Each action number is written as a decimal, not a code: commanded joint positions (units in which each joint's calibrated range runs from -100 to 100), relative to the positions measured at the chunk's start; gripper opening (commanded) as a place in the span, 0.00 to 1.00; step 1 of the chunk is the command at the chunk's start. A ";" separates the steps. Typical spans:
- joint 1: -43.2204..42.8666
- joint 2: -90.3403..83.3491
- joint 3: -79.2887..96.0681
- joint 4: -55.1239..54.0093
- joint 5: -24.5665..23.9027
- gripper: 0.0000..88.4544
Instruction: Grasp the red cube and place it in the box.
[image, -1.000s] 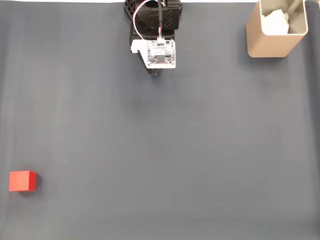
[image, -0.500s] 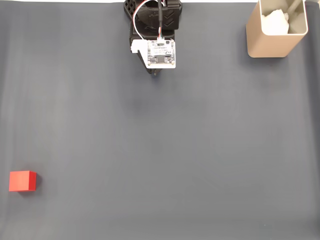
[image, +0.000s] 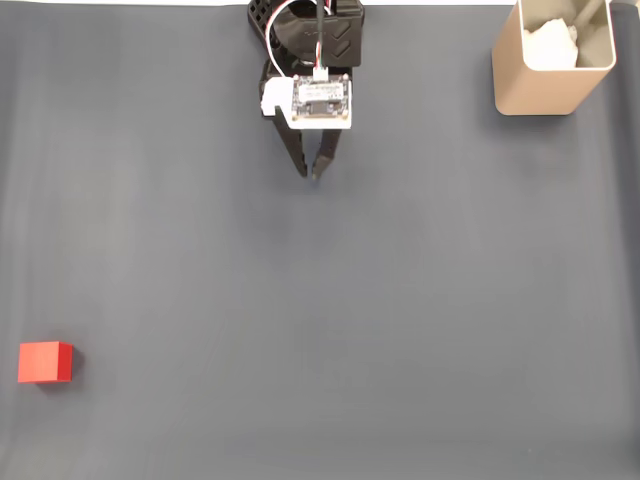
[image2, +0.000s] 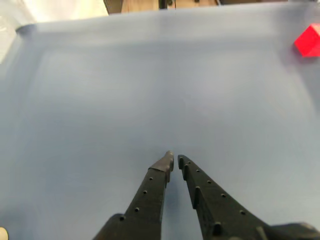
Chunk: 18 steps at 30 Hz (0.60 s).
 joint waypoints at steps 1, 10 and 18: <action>-0.96 2.42 -4.03 -4.53 -0.39 0.00; -1.52 18.11 -22.46 -7.23 -0.78 0.00; 0.25 32.49 -40.52 -6.00 -1.37 0.00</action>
